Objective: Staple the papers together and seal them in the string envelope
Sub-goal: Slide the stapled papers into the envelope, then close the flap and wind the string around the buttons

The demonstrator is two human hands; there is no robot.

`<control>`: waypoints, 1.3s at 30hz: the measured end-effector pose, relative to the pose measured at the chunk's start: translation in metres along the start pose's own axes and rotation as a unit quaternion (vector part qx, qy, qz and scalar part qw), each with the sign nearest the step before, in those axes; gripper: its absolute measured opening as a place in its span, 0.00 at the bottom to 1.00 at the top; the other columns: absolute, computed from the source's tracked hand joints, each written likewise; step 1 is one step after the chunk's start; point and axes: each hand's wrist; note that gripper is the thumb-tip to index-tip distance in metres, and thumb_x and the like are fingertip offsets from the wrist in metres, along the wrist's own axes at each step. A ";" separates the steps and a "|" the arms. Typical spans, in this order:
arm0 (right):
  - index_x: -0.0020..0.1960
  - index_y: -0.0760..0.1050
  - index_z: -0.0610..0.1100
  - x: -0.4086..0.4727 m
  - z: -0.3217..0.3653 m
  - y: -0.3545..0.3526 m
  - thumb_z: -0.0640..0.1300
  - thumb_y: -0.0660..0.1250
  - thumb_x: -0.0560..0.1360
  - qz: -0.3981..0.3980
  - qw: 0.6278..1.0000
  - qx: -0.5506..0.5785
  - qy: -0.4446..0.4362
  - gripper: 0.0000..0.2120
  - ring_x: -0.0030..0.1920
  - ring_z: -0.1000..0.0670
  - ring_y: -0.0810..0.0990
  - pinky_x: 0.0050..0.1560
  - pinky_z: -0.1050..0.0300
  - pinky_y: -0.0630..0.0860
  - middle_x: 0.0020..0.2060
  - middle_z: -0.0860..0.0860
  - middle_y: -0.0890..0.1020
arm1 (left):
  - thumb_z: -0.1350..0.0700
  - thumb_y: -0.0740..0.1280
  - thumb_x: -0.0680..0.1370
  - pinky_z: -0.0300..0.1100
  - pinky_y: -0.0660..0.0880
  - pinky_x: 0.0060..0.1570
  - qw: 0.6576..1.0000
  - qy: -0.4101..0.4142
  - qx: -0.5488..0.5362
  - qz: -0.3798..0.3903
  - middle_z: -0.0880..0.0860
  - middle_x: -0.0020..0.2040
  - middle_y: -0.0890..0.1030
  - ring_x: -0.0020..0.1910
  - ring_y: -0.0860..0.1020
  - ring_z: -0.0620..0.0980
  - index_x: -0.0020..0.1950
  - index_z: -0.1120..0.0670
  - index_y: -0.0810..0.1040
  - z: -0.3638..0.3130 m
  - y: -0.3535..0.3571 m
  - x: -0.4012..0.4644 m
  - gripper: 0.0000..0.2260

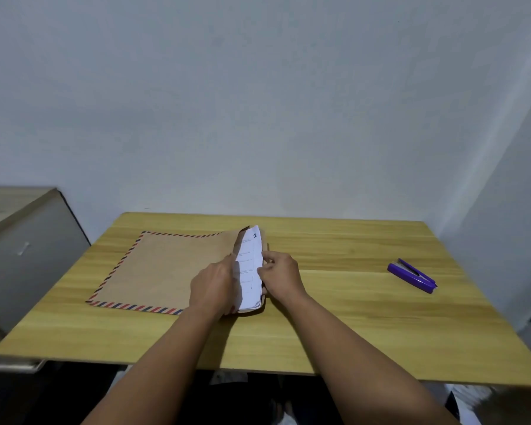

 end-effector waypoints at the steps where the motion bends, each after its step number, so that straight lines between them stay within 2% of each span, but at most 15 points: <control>1: 0.63 0.82 0.50 -0.001 0.002 0.000 0.37 0.64 0.70 0.007 1.000 0.011 0.005 0.23 0.33 0.45 0.88 0.41 0.39 0.86 0.40 0.52 0.88 | 0.59 0.65 0.73 0.45 0.68 0.36 1.000 0.002 -0.007 0.000 0.54 0.50 0.83 0.45 0.78 0.59 0.67 0.49 0.72 0.001 0.001 -0.001 0.22; 5: 0.70 0.78 0.44 -0.003 0.012 0.006 0.33 0.70 0.73 0.033 0.999 0.032 0.028 0.26 0.34 0.44 0.89 0.45 0.42 0.87 0.42 0.60 0.84 | 0.57 0.63 0.72 0.46 0.72 0.33 1.000 0.008 -0.011 -0.004 0.52 0.45 0.83 0.37 0.73 0.57 0.67 0.48 0.71 0.002 -0.001 -0.005 0.23; 7: 0.71 0.78 0.42 -0.004 0.018 0.010 0.32 0.71 0.74 0.040 0.997 0.046 0.039 0.26 0.35 0.44 0.89 0.46 0.43 0.87 0.45 0.57 0.84 | 0.56 0.63 0.72 0.44 0.69 0.30 0.999 0.030 -0.005 -0.010 0.52 0.43 0.83 0.35 0.73 0.57 0.72 0.44 0.65 0.000 -0.004 -0.008 0.28; 10: 0.71 0.78 0.43 -0.001 0.022 0.018 0.33 0.72 0.74 0.047 0.996 0.067 0.045 0.25 0.36 0.46 0.88 0.46 0.44 0.87 0.54 0.50 0.85 | 0.54 0.61 0.79 0.45 0.73 0.31 0.998 0.042 -0.030 -0.024 0.51 0.42 0.83 0.36 0.77 0.55 0.69 0.45 0.69 0.000 -0.007 -0.009 0.18; 14: 0.65 0.82 0.44 0.000 0.028 0.024 0.32 0.68 0.78 0.117 0.989 0.067 0.059 0.19 0.41 0.45 0.87 0.48 0.43 0.87 0.47 0.43 0.87 | 0.54 0.62 0.80 0.44 0.70 0.32 0.997 0.044 -0.046 -0.042 0.50 0.46 0.84 0.42 0.81 0.53 0.68 0.46 0.73 0.000 -0.010 -0.013 0.15; 17: 0.54 0.83 0.44 -0.004 0.029 0.017 0.29 0.64 0.79 0.180 0.976 0.103 0.071 0.14 0.42 0.43 0.85 0.53 0.40 0.86 0.44 0.39 0.86 | 0.55 0.66 0.78 0.46 0.76 0.37 0.998 0.026 -0.050 -0.022 0.51 0.49 0.85 0.46 0.82 0.55 0.68 0.48 0.74 0.002 -0.011 -0.013 0.18; 19: 0.52 0.82 0.44 -0.007 0.028 0.010 0.29 0.64 0.79 0.194 0.971 0.117 0.076 0.13 0.41 0.44 0.85 0.47 0.45 0.86 0.42 0.40 0.85 | 0.54 0.69 0.75 0.48 0.79 0.40 0.999 0.014 -0.052 -0.006 0.52 0.49 0.85 0.46 0.82 0.55 0.66 0.48 0.74 0.001 -0.009 -0.012 0.20; 22: 0.56 0.82 0.43 -0.005 0.019 0.004 0.35 0.67 0.78 0.095 0.989 0.087 0.069 0.09 0.37 0.47 0.84 0.36 0.48 0.83 0.44 0.43 0.87 | 0.53 0.67 0.77 0.45 0.77 0.39 0.999 0.007 -0.049 -0.007 0.52 0.51 0.85 0.47 0.82 0.55 0.67 0.49 0.74 -0.004 -0.006 -0.013 0.18; 24: 0.57 0.82 0.50 0.001 0.013 -0.002 0.46 0.67 0.77 -0.043 0.998 -0.031 0.036 0.11 0.45 0.48 0.85 0.47 0.46 0.84 0.49 0.51 0.87 | 0.53 0.65 0.80 0.43 0.74 0.37 0.998 -0.001 -0.051 -0.021 0.52 0.51 0.85 0.47 0.82 0.54 0.70 0.50 0.73 -0.008 -0.006 -0.013 0.18; 26: 0.61 0.79 0.52 0.001 0.009 -0.009 0.53 0.69 0.74 -0.076 0.993 -0.077 0.038 0.16 0.54 0.48 0.84 0.55 0.47 0.82 0.54 0.54 0.84 | 0.54 0.65 0.79 0.42 0.72 0.35 0.998 -0.012 -0.059 -0.029 0.52 0.49 0.85 0.43 0.80 0.53 0.69 0.50 0.74 -0.012 -0.007 -0.012 0.18; 28: 0.66 0.77 0.49 0.002 0.011 -0.013 0.52 0.73 0.73 -0.029 0.998 -0.022 0.058 0.23 0.58 0.46 0.83 0.59 0.46 0.81 0.59 0.51 0.82 | 0.54 0.63 0.80 0.42 0.69 0.33 0.997 -0.019 -0.070 -0.033 0.52 0.48 0.84 0.39 0.75 0.52 0.67 0.50 0.75 -0.015 -0.009 -0.011 0.15; 31: 0.71 0.73 0.49 0.002 0.015 -0.013 0.40 0.76 0.73 0.019 0.995 0.067 0.077 0.28 0.56 0.45 0.83 0.59 0.43 0.83 0.59 0.49 0.80 | 0.53 0.64 0.79 0.44 0.71 0.32 0.996 -0.011 -0.084 -0.039 0.52 0.48 0.84 0.39 0.76 0.51 0.67 0.50 0.75 -0.024 -0.011 -0.011 0.16; 34: 0.68 0.73 0.52 0.005 0.012 -0.019 0.36 0.73 0.74 0.018 0.997 0.049 0.062 0.26 0.54 0.45 0.84 0.56 0.41 0.84 0.59 0.47 0.80 | 0.43 0.65 0.78 0.46 0.78 0.42 0.995 0.022 -0.092 -0.044 0.51 0.53 0.85 0.49 0.82 0.53 0.73 0.48 0.71 -0.029 -0.014 -0.012 0.24; 36: 0.65 0.75 0.52 0.008 0.015 -0.032 0.33 0.71 0.74 0.080 0.991 0.063 0.087 0.24 0.54 0.42 0.85 0.52 0.42 0.86 0.60 0.44 0.80 | 0.33 0.58 0.78 0.47 0.78 0.44 0.995 0.030 -0.077 -0.046 0.49 0.59 0.84 0.55 0.82 0.53 0.79 0.45 0.64 -0.027 -0.014 -0.010 0.32; 39: 0.67 0.77 0.48 0.010 0.032 -0.065 0.32 0.69 0.78 0.188 0.976 -0.035 0.103 0.20 0.54 0.45 0.83 0.45 0.52 0.84 0.59 0.45 0.80 | 0.33 0.52 0.79 0.50 0.80 0.48 0.995 0.027 -0.082 -0.057 0.45 0.63 0.82 0.56 0.82 0.49 0.79 0.40 0.61 -0.015 -0.015 0.000 0.29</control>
Point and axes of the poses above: each hand's wrist, its own x-axis towards the middle knuckle, its own y-axis out of the palm, z = x × y
